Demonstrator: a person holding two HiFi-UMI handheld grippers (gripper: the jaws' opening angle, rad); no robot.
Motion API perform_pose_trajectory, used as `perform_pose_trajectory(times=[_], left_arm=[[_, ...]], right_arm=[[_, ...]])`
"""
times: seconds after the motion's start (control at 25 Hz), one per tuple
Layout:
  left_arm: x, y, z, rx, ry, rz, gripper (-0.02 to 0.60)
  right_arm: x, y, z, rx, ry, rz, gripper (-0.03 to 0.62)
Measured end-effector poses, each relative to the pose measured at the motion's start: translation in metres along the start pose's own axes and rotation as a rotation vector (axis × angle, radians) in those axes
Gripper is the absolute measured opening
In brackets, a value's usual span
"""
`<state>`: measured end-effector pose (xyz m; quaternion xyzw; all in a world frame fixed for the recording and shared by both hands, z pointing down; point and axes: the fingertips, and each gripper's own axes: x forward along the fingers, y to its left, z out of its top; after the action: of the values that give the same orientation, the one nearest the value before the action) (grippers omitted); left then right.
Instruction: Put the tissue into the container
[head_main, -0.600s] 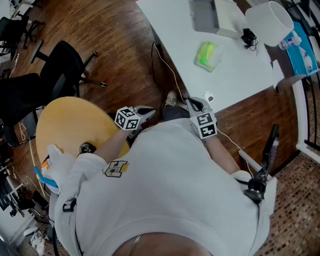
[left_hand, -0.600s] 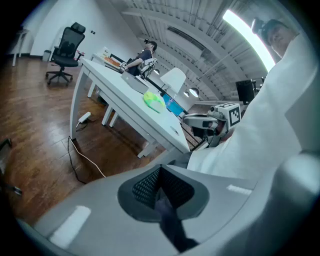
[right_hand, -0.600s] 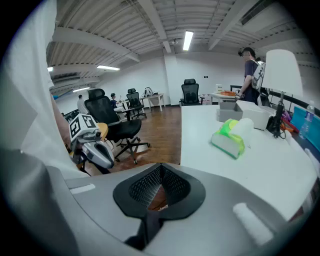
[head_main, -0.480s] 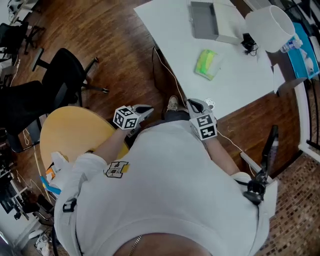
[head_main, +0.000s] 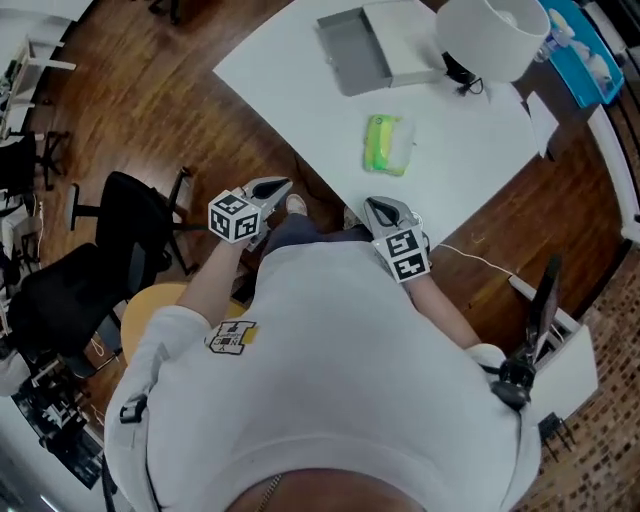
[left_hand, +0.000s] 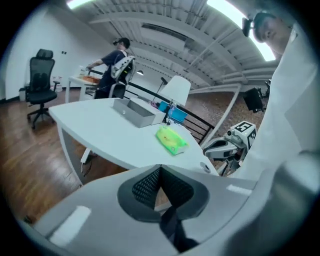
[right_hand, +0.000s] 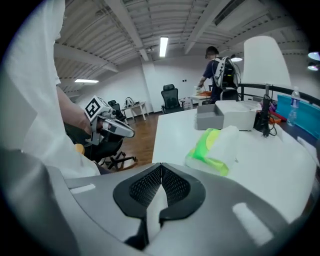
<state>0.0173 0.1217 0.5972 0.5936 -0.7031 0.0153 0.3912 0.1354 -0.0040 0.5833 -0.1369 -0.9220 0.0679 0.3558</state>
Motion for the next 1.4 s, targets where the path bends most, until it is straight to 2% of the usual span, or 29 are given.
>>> perform_pose_trajectory(times=[0.16,0.36,0.68,0.88,1.0,1.08,1.2,1.32,1.4], left_arm=[[0.026,0.016,0.045,0.132,0.070,-0.115,0.000],[0.058,0.039,0.090,0.250,0.120,-0.252,0.000],[0.101,0.072,0.141,0.434,0.220,-0.519,0.000],[0.125,0.080,0.162,0.559,0.248,-0.621,0.000],[0.136,0.085,0.168,0.597,0.263,-0.660,0.000],[0.143,0.089,0.167,0.611,0.284,-0.679,0.000],[0.152,0.093,0.166,0.619,0.312,-0.680,0.000],[0.154,0.092,0.165,0.624,0.319,-0.667,0.000],[0.148,0.092,0.164,0.623,0.319,-0.658,0.000]], right_arm=[[0.007,-0.010,0.012,0.081,-0.032,-0.108,0.002],[0.021,-0.031,0.023,0.186,-0.039,-0.254,0.002],[0.034,-0.048,0.036,0.384,0.007,-0.599,0.002],[0.035,-0.067,0.032,0.408,0.082,-0.784,0.035],[0.038,-0.076,0.024,0.387,0.155,-0.839,0.164],[0.044,-0.081,0.015,0.414,0.192,-0.836,0.317],[0.056,-0.095,0.003,0.470,0.215,-0.806,0.489],[0.061,-0.111,-0.007,0.476,0.241,-0.804,0.549],[0.063,-0.118,-0.009,0.466,0.256,-0.810,0.555]])
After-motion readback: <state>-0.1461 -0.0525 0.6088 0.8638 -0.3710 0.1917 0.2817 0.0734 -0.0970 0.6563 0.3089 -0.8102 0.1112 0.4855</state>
